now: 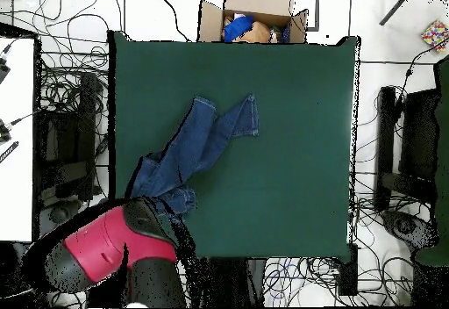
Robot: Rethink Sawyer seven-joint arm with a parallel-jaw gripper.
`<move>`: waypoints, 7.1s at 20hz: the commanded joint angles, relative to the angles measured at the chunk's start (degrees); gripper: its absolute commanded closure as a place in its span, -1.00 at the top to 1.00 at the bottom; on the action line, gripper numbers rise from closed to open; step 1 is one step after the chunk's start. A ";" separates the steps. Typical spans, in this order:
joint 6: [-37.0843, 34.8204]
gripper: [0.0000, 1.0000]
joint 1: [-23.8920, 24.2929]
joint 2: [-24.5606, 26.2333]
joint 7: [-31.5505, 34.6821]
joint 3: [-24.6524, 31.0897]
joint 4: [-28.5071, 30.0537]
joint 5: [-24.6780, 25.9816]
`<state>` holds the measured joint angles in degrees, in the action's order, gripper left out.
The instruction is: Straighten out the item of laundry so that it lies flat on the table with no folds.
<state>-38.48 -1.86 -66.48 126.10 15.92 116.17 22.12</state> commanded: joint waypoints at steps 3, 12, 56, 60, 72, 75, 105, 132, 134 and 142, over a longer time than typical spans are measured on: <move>5.51 -1.00 -4.94 6.60 20.35 -6.86 -3.11 -3.11; -3.26 -1.00 -12.93 3.48 26.26 -6.53 -8.92 -16.91; -17.84 -1.00 49.50 11.70 -65.89 16.27 -24.35 -4.77; -26.25 -1.00 50.50 11.82 -69.03 17.72 -31.09 -3.68; -44.96 -1.00 50.27 16.85 -77.06 21.90 -51.21 2.39; -47.58 -1.00 49.31 18.01 -78.57 21.90 -54.96 3.33; -78.12 -1.00 43.03 34.26 -109.66 49.54 -105.35 42.61; -99.98 -1.00 39.41 16.53 -69.27 43.50 -98.24 30.80; -99.77 -1.00 39.07 15.94 -68.08 42.34 -97.58 29.48; -101.26 -1.00 37.31 14.93 -66.29 43.19 -97.92 31.07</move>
<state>-136.13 37.73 -48.88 42.03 61.91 15.70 53.16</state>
